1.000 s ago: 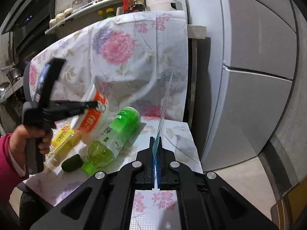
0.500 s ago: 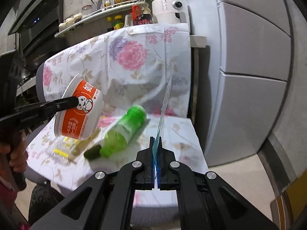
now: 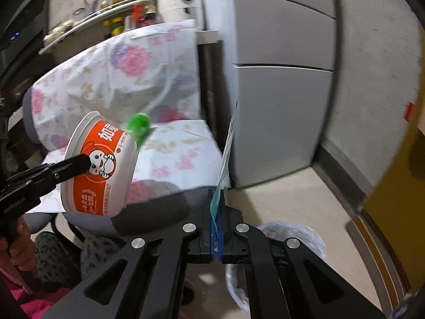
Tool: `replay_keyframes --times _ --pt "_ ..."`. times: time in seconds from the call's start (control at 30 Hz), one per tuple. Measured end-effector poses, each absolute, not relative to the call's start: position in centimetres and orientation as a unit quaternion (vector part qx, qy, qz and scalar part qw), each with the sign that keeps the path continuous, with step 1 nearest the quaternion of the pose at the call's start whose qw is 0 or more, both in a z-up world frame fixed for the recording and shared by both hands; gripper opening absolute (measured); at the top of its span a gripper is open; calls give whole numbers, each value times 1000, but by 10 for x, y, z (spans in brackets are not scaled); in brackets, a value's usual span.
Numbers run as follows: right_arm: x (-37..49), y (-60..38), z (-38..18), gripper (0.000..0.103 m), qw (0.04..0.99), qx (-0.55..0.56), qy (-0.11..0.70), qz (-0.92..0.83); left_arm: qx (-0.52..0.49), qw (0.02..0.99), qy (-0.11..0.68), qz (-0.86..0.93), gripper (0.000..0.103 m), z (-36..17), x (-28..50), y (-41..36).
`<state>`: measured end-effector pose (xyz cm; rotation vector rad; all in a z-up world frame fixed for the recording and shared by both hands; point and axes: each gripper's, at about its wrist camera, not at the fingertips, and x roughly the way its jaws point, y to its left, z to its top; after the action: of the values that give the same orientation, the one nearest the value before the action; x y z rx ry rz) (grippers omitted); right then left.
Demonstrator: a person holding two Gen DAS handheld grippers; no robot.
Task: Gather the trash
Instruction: 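Carry the noodle cup and straw over the trash bin with both grippers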
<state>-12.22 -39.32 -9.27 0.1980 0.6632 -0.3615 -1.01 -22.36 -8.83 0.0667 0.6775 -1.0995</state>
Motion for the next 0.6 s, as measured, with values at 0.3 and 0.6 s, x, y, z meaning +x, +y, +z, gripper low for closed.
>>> replay_keyframes --times 0.3,0.6 --pt "-173 -427 -106 2 904 112 335 -243 61 766 324 -551 3 -105 -45 -263" --pt "-201 -476 -147 2 874 174 359 -276 94 703 363 -605 4 -141 -61 -336"
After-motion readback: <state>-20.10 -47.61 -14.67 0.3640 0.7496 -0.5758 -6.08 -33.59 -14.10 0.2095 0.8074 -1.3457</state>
